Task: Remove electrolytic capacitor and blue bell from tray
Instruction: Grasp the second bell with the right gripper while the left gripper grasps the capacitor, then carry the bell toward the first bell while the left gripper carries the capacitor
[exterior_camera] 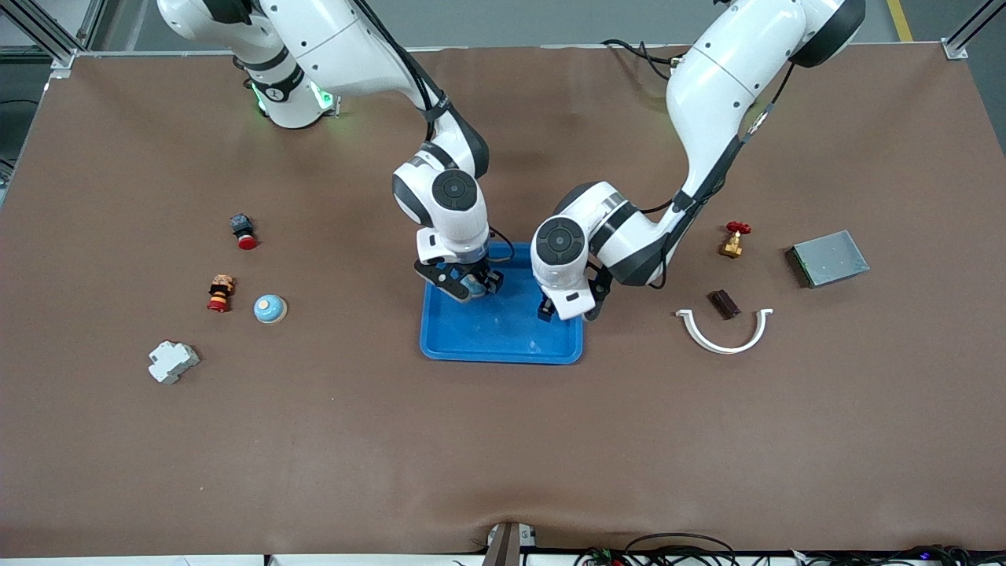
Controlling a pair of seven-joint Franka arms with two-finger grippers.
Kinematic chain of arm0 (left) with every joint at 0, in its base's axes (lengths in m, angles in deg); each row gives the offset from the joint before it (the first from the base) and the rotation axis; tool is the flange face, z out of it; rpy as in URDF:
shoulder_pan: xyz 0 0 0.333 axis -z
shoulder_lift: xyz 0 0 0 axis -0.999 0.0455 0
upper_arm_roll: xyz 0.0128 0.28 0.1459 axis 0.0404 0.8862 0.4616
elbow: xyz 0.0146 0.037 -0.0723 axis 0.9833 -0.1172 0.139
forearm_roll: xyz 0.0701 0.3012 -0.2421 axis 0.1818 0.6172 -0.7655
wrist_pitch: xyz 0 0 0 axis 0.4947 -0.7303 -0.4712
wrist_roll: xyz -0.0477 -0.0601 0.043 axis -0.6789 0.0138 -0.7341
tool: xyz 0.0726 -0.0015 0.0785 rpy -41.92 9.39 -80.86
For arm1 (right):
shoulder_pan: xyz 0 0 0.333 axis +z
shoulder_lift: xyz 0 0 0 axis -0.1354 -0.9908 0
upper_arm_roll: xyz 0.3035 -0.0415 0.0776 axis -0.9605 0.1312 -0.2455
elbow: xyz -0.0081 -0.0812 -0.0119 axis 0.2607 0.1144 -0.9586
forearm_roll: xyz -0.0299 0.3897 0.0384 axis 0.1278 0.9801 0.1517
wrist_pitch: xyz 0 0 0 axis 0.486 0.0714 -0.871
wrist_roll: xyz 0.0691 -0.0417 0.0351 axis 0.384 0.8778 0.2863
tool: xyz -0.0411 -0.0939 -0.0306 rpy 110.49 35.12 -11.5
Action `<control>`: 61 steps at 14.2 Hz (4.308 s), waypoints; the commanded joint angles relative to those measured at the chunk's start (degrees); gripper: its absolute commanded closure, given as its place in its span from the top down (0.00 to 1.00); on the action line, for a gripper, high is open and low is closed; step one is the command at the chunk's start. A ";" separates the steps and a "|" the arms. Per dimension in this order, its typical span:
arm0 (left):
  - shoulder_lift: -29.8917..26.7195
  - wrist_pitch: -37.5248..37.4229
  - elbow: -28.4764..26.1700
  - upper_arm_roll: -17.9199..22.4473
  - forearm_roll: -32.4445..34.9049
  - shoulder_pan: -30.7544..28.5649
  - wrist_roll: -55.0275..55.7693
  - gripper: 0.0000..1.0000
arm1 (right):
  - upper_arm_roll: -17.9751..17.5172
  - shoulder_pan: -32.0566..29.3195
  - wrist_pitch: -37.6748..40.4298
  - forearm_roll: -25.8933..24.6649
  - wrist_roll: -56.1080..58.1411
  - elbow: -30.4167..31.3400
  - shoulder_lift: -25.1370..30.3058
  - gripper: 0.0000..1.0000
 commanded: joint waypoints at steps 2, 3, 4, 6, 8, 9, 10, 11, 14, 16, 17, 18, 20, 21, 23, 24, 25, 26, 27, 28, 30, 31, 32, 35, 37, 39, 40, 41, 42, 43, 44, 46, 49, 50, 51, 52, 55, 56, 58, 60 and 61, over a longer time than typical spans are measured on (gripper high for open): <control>0.14 0.39 -0.30 0.04 1.37 0.33 0.31 1.00 | -0.11 -0.41 -0.61 -0.81 -1.45 -0.82 -0.68 0.00; 0.58 0.57 -0.30 0.13 1.37 0.59 0.31 1.00 | -0.11 -0.67 -0.52 -0.72 -1.45 -0.90 -0.51 0.00; 0.93 1.00 -0.30 0.13 1.28 1.12 0.31 1.00 | -0.11 -0.76 -0.35 -0.72 -1.28 -1.17 -0.33 0.00; 1.28 1.10 -0.30 0.13 1.28 1.12 0.31 1.00 | -0.20 -1.11 0.44 -0.63 -0.84 -2.31 -0.24 0.00; 1.64 1.10 -0.30 0.13 1.28 1.12 0.31 1.00 | -0.29 -2.16 1.14 -0.54 -0.40 -2.40 0.11 0.00; 1.81 1.10 -0.30 0.13 1.28 1.12 0.31 1.00 | -0.29 -2.34 2.36 -0.54 0.12 -2.66 0.28 0.00; 1.99 1.10 -0.30 0.21 1.37 1.12 0.31 1.00 | -0.38 -2.69 4.12 -0.54 1.43 -3.18 0.37 0.00; 2.25 1.10 -0.39 0.22 1.37 1.12 0.31 1.00 | -0.38 -3.13 6.05 -0.54 2.49 -3.54 0.63 0.00; 2.78 1.10 -0.39 0.39 1.46 1.12 0.22 1.00 | -0.38 -5.76 11.76 -0.54 8.63 -3.63 3.97 0.00; 2.78 1.10 -0.30 0.39 1.46 1.12 0.22 1.00 | -0.46 -8.22 14.93 -0.37 13.29 -3.54 6.43 0.00; 2.78 1.10 -0.21 0.39 1.46 1.12 0.22 1.00 | -0.55 -9.63 16.60 -0.28 15.57 -3.54 7.48 0.00; 2.78 1.10 -0.21 0.39 1.46 1.12 0.22 1.00 | -0.55 -10.86 17.83 -0.10 18.21 -3.54 8.45 0.00; 2.78 1.10 -0.21 0.39 1.46 0.95 0.22 0.66 | -0.55 -13.32 19.42 0.25 22.69 -3.37 9.86 0.00; 2.78 1.10 -0.12 0.39 1.46 0.86 0.22 0.55 | -0.55 -14.29 20.21 0.25 24.46 -3.37 10.47 0.00; 2.69 1.10 0.05 0.39 1.46 0.77 0.22 0.32 | -0.55 -16.75 20.83 0.34 28.93 -3.10 11.18 0.00; 2.60 1.10 0.14 0.39 1.37 0.77 0.22 0.18 | -0.55 -17.98 20.92 0.43 30.70 -2.93 11.44 0.00; 2.60 1.10 0.14 0.30 1.37 0.68 0.22 0.07 | -0.55 -18.43 20.83 0.69 31.50 -2.49 11.53 0.00; 2.60 1.10 0.14 0.30 1.46 0.77 0.14 0.00 | -0.55 -18.26 20.40 0.69 31.59 -1.96 11.53 0.00; 2.60 1.10 0.14 0.39 1.46 0.68 0.14 0.00 | -0.55 -18.34 20.22 0.69 31.59 -1.52 11.71 0.00; 2.60 1.10 0.14 0.39 1.46 0.68 0.14 0.00 | -0.55 -18.34 19.78 0.69 31.68 -0.48 12.15 0.00; 2.43 1.01 0.14 0.30 1.37 0.42 0.14 0.00 | -0.55 -18.43 17.94 0.60 31.94 2.33 13.37 0.00; 2.17 1.01 0.23 0.39 1.46 0.33 0.05 0.00 | -0.47 -18.60 16.45 0.60 32.81 4.35 14.25 0.00; 1.90 0.83 0.40 0.30 1.46 0.33 -0.39 0.00 | -0.47 -19.13 14.44 0.60 34.13 6.72 15.22 0.00; -0.99 -0.13 0.49 0.22 1.11 -1.24 -4.25 0.00 | -0.47 -20.80 9.77 0.60 37.12 12.18 17.07 0.00; -1.96 -1.88 2.76 -0.13 0.58 -2.48 -5.92 0.00 | -0.38 -22.20 7.75 0.60 39.31 14.38 17.68 0.00; -1.79 -3.30 6.01 0.04 0.67 -3.70 -7.06 0.00 | -0.38 -22.91 6.16 0.60 40.38 16.23 18.21 0.00; -1.79 -3.30 6.64 0.13 0.75 -4.84 -8.29 0.00 | -0.38 -23.26 6.16 0.60 40.47 16.84 18.65 0.00; -1.88 -3.21 6.82 0.13 0.67 -6.25 -9.34 0.00 | -0.29 -23.35 5.46 0.60 40.90 17.63 19.00 0.00; -1.88 -3.30 7.69 0.04 0.75 -7.74 -10.31 0.00 | -0.20 -23.61 4.32 0.60 41.60 18.68 19.27 0.00; -1.97 -3.30 8.40 0.04 0.67 -9.23 -11.71 0.00 | -0.29 -24.57 3.09 0.60 42.92 19.48 19.44 0.00; -1.97 -3.30 8.92 -0.05 0.75 -10.81 -13.12 0.00 | -0.29 -25.10 2.04 0.60 43.80 20.09 19.44 0.00; -1.97 -3.30 9.46 0.21 0.93 -13.63 -15.93 0.00 | -0.29 -25.63 1.41 0.52 44.51 20.45 19.36 0.00; -1.97 -3.21 9.63 0.13 0.93 -18.46 -20.77 0.00 | -0.29 -25.81 0.97 0.60 45.48 21.24 19.36 0.00; -1.97 -3.21 9.72 -0.05 0.93 -19.52 -21.91 0.00 | -0.29 -25.81 -0.42 0.60 45.57 22.11 19.36 0.00; -1.88 -3.21 10.68 -0.05 0.93 -20.40 -22.62 0.00 | -0.29 -25.81 -2.44 0.60 45.48 23.17 19.18 0.00; -1.62 -3.12 11.30 0.21 0.93 -20.93 -23.41 0.00 | -0.29 -25.81 -4.02 0.60 45.48 23.79 19.01 0.00; -1.27 -2.86 11.13 0.30 0.67 -24.00 -27.44 0.00 | -0.29 -25.99 -5.62 0.60 45.48 24.32 18.65 0.00; -1.18 -2.86 11.04 0.30 0.67 -24.45 -28.42 0.00 | -0.29 -25.90 -5.80 0.60 45.48 24.32 18.39 0.00; -0.30 -2.86 10.86 0.30 0.75 -25.50 -29.56 0.00 | -0.29 -25.90 -7.37 0.60 45.39 24.32 17.43 0.00; 0.05 -2.86 10.34 0.39 0.67 -26.12 -31.41 0.00 | -0.29 -25.81 -8.86 0.60 45.39 24.32 16.11 0.00; 0.49 -2.86 10.34 0.39 0.75 -26.30 -31.59 0.00 | -0.29 -25.73 -9.48 0.60 45.30 24.32 15.41 0.00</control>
